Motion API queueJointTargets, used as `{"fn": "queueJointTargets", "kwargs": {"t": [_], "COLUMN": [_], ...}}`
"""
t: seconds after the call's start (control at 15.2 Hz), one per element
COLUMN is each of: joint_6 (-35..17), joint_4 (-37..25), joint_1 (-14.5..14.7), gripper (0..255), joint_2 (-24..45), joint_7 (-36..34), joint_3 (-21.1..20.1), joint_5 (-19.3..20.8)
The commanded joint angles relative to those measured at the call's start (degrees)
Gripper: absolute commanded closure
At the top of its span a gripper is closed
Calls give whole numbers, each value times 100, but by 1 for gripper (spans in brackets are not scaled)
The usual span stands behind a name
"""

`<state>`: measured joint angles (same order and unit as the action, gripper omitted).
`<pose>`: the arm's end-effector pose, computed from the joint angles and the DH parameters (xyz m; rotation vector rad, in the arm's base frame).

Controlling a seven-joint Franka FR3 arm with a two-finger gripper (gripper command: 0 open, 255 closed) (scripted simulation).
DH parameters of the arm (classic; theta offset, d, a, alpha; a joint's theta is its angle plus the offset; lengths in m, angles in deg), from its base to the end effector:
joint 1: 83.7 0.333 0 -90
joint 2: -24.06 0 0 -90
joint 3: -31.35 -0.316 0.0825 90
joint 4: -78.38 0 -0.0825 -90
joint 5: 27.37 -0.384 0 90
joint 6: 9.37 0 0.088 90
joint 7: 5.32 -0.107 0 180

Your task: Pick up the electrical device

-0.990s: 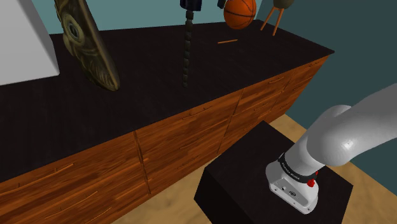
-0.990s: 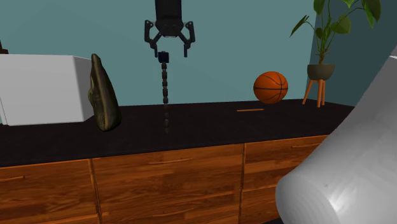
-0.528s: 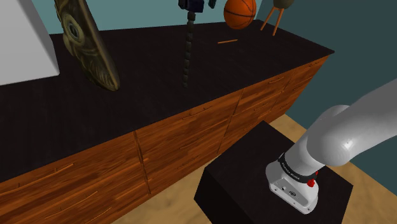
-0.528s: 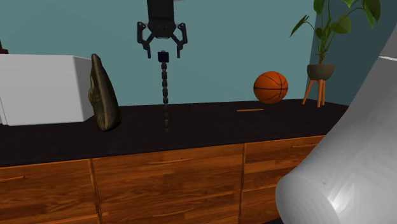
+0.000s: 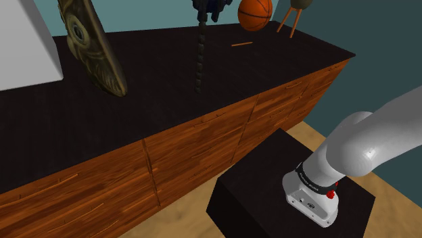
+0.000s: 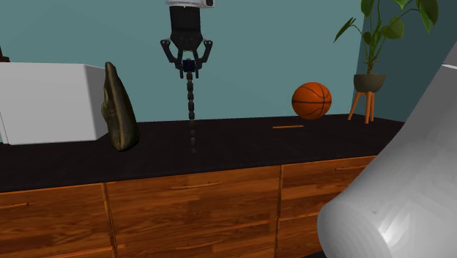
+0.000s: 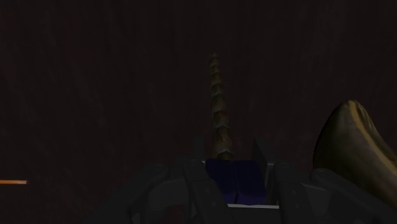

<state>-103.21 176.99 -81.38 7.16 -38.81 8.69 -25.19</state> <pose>0.4154 0.2266 0.6983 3.0705 -0.2374 0.3694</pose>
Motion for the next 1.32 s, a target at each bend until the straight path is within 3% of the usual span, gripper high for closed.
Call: {"fn": "queueJointTargets", "kwargs": {"t": [0.0,0.33,1.25], "joint_6": [0,-2,1214], "joint_4": [3,-1,-1828], "joint_1": [-1,-2,-38], "gripper": [255,255,255], "joint_2": [-1,6,674], "joint_7": [1,0,-53], "joint_3": [1,0,-165], "joint_5": [1,4,263]}}
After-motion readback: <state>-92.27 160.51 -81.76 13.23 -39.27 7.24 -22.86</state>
